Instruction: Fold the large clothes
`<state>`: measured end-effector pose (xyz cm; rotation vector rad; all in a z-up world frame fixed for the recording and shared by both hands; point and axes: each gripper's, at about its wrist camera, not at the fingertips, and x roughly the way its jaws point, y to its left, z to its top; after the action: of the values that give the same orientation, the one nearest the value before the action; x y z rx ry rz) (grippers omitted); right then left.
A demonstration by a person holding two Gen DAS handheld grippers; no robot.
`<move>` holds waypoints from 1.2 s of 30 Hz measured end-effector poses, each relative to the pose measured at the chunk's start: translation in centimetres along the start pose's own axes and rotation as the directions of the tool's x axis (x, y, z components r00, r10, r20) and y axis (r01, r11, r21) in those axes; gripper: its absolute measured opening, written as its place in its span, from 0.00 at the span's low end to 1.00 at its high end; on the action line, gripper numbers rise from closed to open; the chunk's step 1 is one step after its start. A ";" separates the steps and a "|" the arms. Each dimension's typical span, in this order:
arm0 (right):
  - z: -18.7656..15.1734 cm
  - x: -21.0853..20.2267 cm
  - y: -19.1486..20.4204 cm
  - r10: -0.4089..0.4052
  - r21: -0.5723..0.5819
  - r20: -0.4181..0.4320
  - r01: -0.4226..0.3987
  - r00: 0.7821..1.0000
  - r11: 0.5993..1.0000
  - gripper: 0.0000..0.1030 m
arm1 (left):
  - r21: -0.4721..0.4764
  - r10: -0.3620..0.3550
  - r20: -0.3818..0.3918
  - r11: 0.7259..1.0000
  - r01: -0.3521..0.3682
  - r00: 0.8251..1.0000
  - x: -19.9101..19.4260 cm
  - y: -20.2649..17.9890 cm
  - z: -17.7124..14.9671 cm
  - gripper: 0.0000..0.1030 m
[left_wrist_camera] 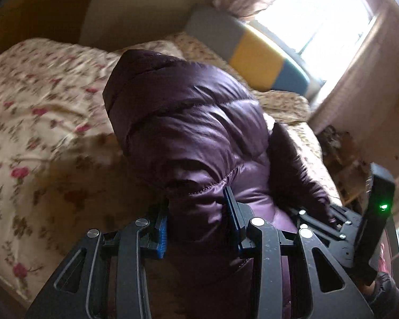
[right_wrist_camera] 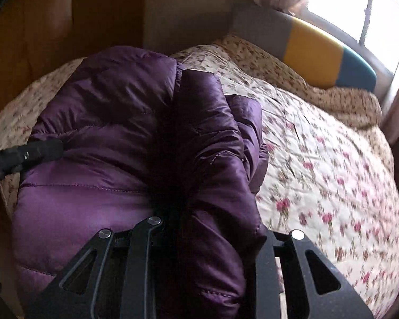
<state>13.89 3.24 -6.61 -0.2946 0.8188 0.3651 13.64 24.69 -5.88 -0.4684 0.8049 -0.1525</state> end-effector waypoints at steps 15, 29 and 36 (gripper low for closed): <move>-2.4 1.9 0.6 0.032 0.005 0.042 -0.032 0.999 0.999 0.29 | -0.070 0.200 0.045 0.978 -0.197 0.979 2.3 -0.9 -2.2 0.46; -3.6 -3.7 -2.3 0.081 0.104 0.102 -0.092 0.991 0.990 0.63 | -0.058 0.299 0.142 0.954 -0.293 0.944 -3.3 -4.7 -3.7 0.49; -4.9 -7.0 -2.8 0.094 0.092 0.157 -0.109 0.983 0.990 0.60 | -0.040 0.241 0.157 0.970 -0.238 0.958 -4.9 -7.2 -5.7 0.49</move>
<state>7.51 -2.59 -4.21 -0.1299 0.7009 0.4353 6.49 17.79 -2.78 -0.3931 0.6988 0.1181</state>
